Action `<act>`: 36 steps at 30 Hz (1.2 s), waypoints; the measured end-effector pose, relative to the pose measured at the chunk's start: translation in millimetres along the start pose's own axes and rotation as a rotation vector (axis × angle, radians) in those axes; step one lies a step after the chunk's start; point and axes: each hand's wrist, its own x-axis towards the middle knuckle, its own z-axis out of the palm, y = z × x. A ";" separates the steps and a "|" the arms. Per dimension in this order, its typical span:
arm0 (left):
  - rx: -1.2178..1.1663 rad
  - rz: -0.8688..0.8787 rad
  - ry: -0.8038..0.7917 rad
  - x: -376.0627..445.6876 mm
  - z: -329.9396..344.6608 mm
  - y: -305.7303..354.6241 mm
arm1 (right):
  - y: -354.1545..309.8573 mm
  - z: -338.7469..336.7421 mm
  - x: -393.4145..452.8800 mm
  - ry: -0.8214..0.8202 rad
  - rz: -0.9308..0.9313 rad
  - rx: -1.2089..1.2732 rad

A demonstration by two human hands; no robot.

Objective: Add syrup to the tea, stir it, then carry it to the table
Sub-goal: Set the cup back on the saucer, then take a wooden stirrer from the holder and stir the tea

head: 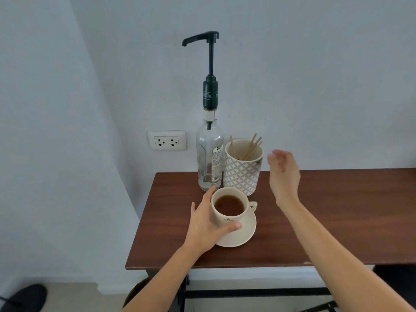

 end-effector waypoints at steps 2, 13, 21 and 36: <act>-0.012 -0.012 0.000 -0.8 -2.9 2.0 | -21.7 6.0 28.7 -0.021 0.024 -0.105; -0.035 -0.033 -0.028 -2.2 -6.4 2.0 | -39.1 47.3 74.4 -0.136 0.095 -0.325; -0.038 -0.022 -0.025 -1.2 -6.7 3.1 | -56.1 38.4 77.2 -0.129 -0.166 -0.414; -0.040 -0.021 -0.027 -1.4 -7.5 2.3 | -70.4 38.8 59.2 -0.364 -0.468 -0.586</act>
